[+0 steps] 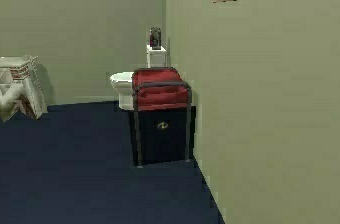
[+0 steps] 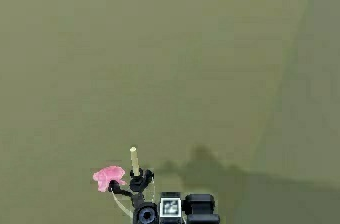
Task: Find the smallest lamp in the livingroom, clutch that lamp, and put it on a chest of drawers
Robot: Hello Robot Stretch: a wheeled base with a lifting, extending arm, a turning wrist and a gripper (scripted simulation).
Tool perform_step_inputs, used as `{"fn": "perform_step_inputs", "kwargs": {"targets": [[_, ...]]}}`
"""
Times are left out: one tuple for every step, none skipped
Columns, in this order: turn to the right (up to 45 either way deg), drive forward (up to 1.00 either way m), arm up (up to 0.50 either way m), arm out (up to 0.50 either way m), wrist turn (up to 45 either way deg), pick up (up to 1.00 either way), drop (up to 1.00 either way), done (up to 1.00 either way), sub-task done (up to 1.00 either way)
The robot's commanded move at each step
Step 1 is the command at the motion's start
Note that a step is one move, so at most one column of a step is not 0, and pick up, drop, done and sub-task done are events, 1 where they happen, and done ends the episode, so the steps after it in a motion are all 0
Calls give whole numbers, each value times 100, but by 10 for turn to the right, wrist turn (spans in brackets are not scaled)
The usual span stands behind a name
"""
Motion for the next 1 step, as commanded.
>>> {"fn": "perform_step_inputs", "kwargs": {"targets": [[-240, 0, 0, 0, 0, 0, 0, 0, 0]]}}
